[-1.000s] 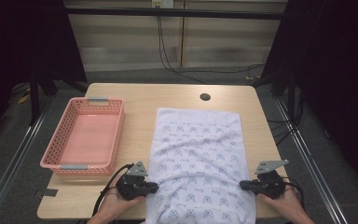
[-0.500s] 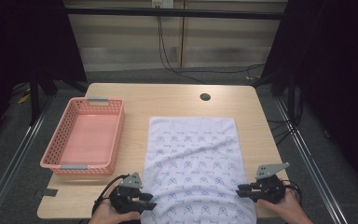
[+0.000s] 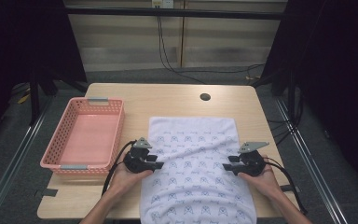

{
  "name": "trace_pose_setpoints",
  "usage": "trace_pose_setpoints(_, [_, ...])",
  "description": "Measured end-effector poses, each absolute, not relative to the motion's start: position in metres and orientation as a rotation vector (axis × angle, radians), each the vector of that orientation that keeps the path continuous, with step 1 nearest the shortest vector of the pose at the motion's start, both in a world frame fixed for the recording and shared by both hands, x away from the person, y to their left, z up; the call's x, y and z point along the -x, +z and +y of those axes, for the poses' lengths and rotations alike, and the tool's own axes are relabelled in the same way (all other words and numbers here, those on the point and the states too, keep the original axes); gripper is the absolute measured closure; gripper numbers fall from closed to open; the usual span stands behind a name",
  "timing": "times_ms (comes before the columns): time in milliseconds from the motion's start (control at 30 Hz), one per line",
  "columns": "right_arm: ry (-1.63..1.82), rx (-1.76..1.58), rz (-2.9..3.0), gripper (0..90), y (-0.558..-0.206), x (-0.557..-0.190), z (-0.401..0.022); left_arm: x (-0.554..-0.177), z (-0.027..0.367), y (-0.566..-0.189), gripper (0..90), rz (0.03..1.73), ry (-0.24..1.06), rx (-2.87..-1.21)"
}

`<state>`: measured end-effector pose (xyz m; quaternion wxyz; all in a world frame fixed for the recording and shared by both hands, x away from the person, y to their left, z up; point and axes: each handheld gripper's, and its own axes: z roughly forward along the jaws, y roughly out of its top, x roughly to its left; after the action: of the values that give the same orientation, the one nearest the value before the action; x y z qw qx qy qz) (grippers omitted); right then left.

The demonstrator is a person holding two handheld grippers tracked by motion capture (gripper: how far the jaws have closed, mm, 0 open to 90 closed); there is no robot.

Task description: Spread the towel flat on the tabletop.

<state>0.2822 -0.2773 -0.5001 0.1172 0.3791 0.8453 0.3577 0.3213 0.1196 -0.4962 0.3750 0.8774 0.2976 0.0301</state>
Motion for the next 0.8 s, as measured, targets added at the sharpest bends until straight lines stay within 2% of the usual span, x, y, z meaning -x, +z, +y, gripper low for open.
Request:
trace_pose_setpoints(167, [0.985,-1.090,2.482,66.1,-0.498,-0.269,-0.276,-0.308,0.121,-0.497,55.7,0.727,0.104,-2.249])
trace_pose_setpoints(200, [0.993,-1.080,2.494,73.6,-0.497,-0.264,-0.278,-0.305,0.122,-0.497,59.9,0.724,0.104,-2.251])
trace_pose_setpoints(267, [1.002,-1.092,2.512,82.0,-0.496,-0.255,-0.281,-0.298,0.123,-0.496,71.5,0.697,0.100,-2.274])
trace_pose_setpoints(333, [1.023,-1.105,2.534,85.8,-0.496,-0.249,-0.284,-0.293,0.127,-0.497,80.7,0.701,0.037,-2.257])
trace_pose_setpoints(400, [1.024,-1.094,2.558,87.1,-0.495,-0.241,-0.286,-0.288,0.128,-0.497,85.2,0.679,0.016,-2.261])
trace_pose_setpoints(800, [1.021,-1.001,2.754,86.8,-0.489,-0.200,-0.281,-0.247,0.131,-0.494,85.3,0.605,-0.088,-2.301])
